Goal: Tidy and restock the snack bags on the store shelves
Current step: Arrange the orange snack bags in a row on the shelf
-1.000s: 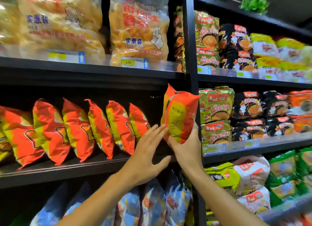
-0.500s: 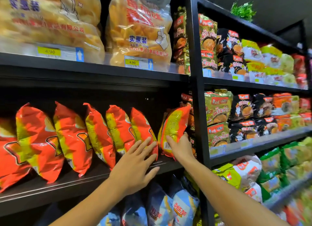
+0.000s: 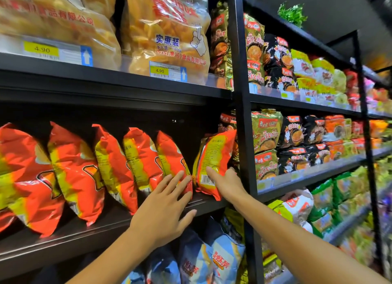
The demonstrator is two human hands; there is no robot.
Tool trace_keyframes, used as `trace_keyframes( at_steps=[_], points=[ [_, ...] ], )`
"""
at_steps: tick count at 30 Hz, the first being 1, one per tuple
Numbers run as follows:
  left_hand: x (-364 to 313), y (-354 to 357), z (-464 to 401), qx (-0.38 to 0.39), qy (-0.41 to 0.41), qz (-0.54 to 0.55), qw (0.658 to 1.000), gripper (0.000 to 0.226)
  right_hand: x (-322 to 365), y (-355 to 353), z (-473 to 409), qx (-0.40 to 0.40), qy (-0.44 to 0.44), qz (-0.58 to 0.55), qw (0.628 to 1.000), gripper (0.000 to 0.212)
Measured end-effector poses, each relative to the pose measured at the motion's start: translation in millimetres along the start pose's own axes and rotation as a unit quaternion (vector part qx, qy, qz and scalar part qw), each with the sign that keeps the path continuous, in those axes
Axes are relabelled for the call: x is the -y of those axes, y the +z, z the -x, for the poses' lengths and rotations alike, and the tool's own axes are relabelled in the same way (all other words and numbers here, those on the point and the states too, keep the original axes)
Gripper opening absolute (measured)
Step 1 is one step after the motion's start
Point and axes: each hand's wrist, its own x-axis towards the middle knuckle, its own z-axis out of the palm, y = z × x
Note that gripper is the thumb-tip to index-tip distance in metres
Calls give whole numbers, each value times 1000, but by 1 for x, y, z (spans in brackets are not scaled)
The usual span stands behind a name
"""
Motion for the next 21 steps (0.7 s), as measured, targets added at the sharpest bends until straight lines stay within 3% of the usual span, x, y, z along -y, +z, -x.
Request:
trace_keyframes(
  at_steps=[3, 6, 13, 18, 21],
  points=[
    [0, -3, 0, 3, -10, 3, 1000, 62, 0, -4, 33, -21, -35, -80, 996, 111],
    [1, -10, -1, 3, -33, 16, 999, 59, -3, -4, 78, -74, -116, -131, 982, 101],
    [19, -23, 19, -4, -36, 31, 999, 48, -13, 4, 96, -28, -184, -34, 982, 78],
    [27, -27, 32, 12, -22, 23, 999, 49, -17, 11, 91, 4, -178, 16, 984, 81],
    [29, -29, 35, 18, -16, 27, 999, 49, -12, 14, 93, -21, -190, 14, 981, 83]
  ],
)
